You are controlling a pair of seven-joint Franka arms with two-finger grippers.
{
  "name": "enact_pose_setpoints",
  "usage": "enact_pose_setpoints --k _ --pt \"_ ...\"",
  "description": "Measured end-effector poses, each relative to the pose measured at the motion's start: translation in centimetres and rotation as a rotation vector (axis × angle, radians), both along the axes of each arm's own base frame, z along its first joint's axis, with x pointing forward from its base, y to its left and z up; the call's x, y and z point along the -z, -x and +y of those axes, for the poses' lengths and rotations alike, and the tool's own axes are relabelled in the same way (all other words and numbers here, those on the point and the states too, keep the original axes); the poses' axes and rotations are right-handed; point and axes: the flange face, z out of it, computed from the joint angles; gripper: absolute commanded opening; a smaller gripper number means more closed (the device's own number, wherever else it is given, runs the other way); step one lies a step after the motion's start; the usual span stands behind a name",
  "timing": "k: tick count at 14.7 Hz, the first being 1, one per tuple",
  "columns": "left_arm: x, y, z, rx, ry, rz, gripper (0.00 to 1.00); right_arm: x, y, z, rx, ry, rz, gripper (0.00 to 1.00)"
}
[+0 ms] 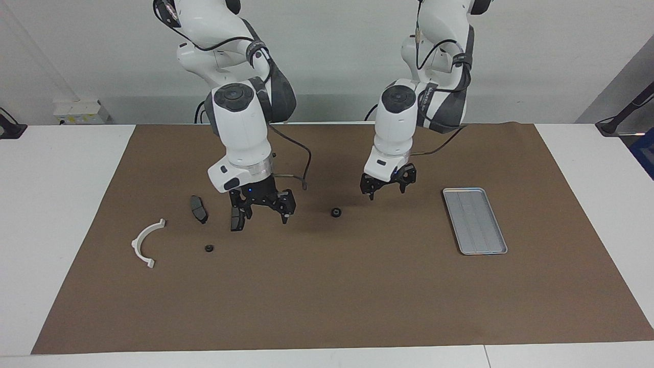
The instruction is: Pick bearing gear from pile to tray
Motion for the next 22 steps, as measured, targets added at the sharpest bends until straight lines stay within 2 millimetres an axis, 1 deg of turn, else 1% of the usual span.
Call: enact_pose_setpoints --k 2,4,7,10,13,16,17,18,20,22 --pt "0.6 -0.6 -0.4 -0.002 0.004 -0.003 1.0 0.0 -0.1 -0.2 0.003 0.001 0.002 1.0" --pt "0.3 -0.9 -0.5 -0.001 0.014 -0.018 1.0 0.2 0.0 -0.8 -0.002 0.011 0.024 1.0" --pt "0.9 -0.9 -1.0 0.006 0.021 -0.024 1.0 0.1 0.0 -2.5 -0.068 0.036 0.054 1.0" --pt "2.1 -0.8 -1.9 0.016 0.034 -0.028 1.0 -1.0 0.0 -5.6 -0.105 0.054 0.075 1.0" --pt "3.1 -0.6 -3.0 0.019 0.059 -0.029 1.0 -2.9 0.0 -8.9 -0.139 0.065 0.07 1.0" --pt "3.6 -0.2 -4.1 0.022 0.086 -0.036 1.0 -4.6 0.5 -11.8 -0.165 0.075 0.081 1.0" --pt "3.7 0.0 -4.4 0.025 0.091 -0.035 1.0 -4.6 0.6 -12.7 -0.179 0.079 0.088 1.0" --pt "4.0 0.4 -4.9 0.032 0.092 -0.031 1.0 -4.2 0.6 -13.7 -0.198 0.083 0.097 1.0" --pt "4.7 1.4 -5.9 0.041 0.094 -0.02 1.0 -2.8 0.6 -15.9 -0.224 0.087 0.124 1.0" --pt "4.9 2.1 -6.8 0.045 0.108 -0.01 1.0 -1.8 0.7 -17.0 -0.222 0.079 0.13 1.0"
